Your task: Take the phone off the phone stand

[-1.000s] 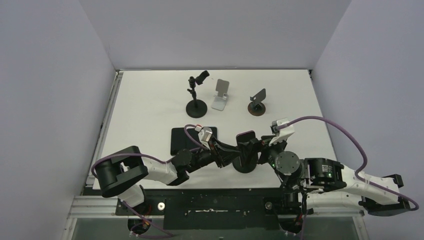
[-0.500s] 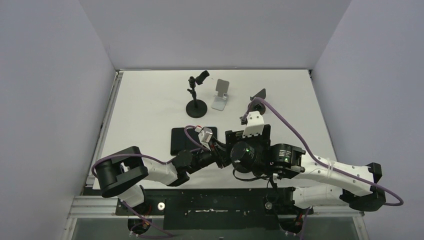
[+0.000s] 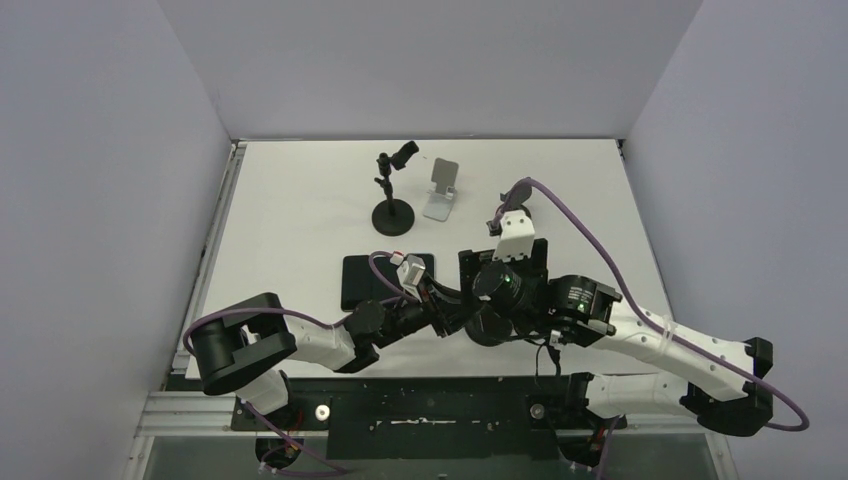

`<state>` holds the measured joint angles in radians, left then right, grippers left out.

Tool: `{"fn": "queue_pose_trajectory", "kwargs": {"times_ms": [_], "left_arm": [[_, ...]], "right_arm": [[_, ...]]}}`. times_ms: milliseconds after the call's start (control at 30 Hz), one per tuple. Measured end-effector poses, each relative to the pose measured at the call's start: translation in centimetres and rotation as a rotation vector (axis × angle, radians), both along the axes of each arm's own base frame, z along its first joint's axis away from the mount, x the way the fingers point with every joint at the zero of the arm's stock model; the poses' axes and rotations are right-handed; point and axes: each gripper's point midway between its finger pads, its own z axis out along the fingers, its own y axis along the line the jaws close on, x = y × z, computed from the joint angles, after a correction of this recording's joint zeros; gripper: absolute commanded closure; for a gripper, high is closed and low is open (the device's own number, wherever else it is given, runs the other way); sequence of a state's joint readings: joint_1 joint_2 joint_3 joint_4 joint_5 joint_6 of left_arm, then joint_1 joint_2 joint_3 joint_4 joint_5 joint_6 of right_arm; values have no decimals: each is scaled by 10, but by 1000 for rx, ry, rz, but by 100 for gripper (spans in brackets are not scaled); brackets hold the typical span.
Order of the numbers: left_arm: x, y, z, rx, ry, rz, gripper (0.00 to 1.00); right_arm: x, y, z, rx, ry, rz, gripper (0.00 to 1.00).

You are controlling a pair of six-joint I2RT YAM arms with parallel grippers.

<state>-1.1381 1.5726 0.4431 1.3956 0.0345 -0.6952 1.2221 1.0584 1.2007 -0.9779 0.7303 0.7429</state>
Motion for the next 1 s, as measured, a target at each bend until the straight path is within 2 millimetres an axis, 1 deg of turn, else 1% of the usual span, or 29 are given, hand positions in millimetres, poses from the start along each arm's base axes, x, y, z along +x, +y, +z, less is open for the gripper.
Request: {"fn": "queue_pose_trajectory", "kwargs": {"times_ms": [100,167,267,367,433,600,767,833,933,1000], "left_arm": [[-1,0,0,-1,-1,-4,100],[-1,0,0,-1,-2,-5,100],[-2,0,0,-1,-4,-10,100],[-3,0,0,-1,-5,-15,100],[-3,0,1,-2,-6,-17,100],[-3,-1,0,-2,-7,-18,100],[-4,0,0,-6,-8,-20,100],[-4,0,0,-7,-8,-21,100],[-5,1,0,-10,-8,-23,100],[-6,3,0,-15,-8,-22,100]], "right_arm": [[10,-5,-10,-11,41,-18,0],[13,-6,-14,-11,58,-15,1],[13,-1,-16,-10,72,20,3],[13,5,-18,-11,83,51,7],[13,8,-21,-23,93,66,7],[15,8,-27,-38,114,69,7],[13,8,-36,-50,135,72,12],[11,7,-39,-56,144,73,18],[12,6,-40,-59,144,69,38],[12,4,-40,-64,144,61,49]]}}
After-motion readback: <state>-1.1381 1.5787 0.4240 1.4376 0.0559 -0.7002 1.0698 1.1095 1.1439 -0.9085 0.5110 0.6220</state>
